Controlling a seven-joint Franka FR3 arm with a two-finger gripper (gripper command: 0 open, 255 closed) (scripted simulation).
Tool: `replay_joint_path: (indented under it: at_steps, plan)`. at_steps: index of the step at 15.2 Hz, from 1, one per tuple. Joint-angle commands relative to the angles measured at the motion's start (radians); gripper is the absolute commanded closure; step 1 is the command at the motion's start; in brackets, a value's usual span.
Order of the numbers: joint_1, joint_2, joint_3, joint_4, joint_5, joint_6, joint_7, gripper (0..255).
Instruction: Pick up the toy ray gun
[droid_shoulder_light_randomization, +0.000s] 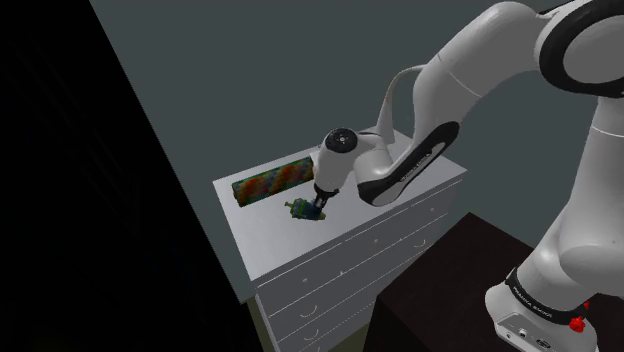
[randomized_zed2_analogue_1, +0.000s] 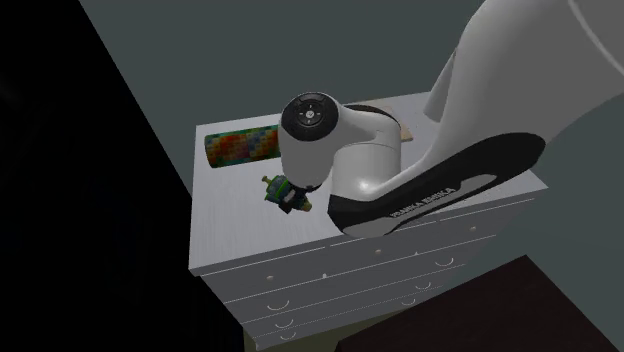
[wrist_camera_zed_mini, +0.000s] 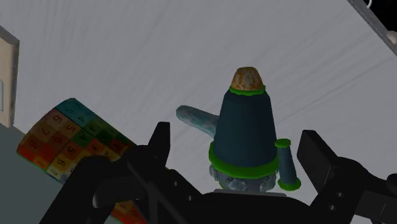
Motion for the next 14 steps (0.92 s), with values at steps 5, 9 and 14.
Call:
replay_joint_path:
  at_steps: [5, 9, 14]
  plan:
    - [0.076, 0.135, -0.065, 0.1, -0.171, 0.032, 0.138, 0]
    - [0.105, 0.192, -0.104, 0.125, -0.244, 0.06, 0.212, 0]
    - [0.105, 0.193, -0.104, 0.127, -0.243, 0.06, 0.211, 255]
